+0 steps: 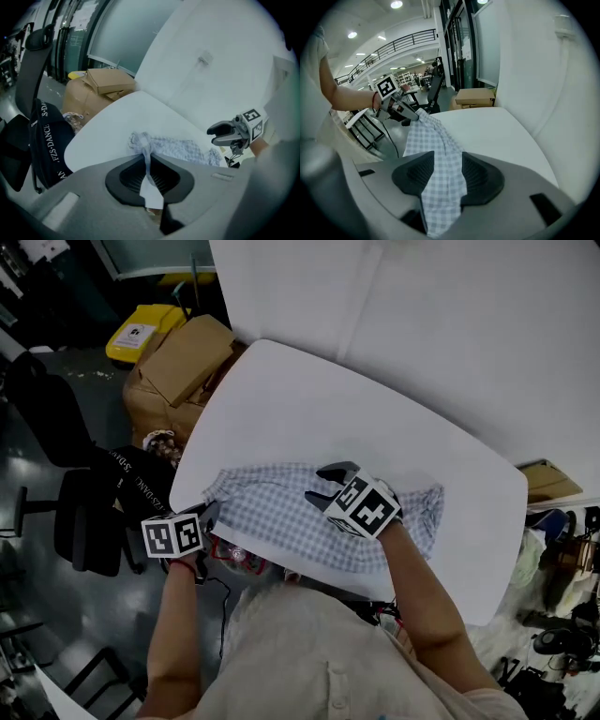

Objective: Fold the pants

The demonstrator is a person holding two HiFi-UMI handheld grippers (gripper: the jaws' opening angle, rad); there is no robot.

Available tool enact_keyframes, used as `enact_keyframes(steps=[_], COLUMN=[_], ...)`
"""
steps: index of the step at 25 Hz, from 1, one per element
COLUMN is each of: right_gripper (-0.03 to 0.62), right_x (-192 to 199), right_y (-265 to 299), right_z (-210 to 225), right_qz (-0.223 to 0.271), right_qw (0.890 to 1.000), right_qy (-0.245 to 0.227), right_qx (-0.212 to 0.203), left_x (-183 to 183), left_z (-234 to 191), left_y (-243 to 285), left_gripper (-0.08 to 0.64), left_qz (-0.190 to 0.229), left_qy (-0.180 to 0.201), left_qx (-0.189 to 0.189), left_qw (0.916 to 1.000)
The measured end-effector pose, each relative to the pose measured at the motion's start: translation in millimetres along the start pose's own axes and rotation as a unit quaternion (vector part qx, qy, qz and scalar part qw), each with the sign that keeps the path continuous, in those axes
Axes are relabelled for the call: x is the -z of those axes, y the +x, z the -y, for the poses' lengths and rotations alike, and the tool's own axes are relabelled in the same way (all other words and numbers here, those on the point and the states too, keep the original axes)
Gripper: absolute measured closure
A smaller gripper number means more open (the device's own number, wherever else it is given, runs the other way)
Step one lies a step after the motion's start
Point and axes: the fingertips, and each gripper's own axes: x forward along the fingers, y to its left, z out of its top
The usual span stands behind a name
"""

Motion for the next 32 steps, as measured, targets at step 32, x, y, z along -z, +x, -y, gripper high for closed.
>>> enact_keyframes(steps=[32], right_gripper=[0.396], right_x=[1.1], right_y=[5.5], right_z=[4.1], right_qz=[0.013], right_qw=[0.997], right_qy=[0.050], right_qx=[0.050], left_x=[11.8], left_z=[-132.1], left_y=[-15.7], left_gripper=[0.371], left_qz=[-0.011], left_qy=[-0.053], left_qx=[-0.116], left_qw=[0.9918])
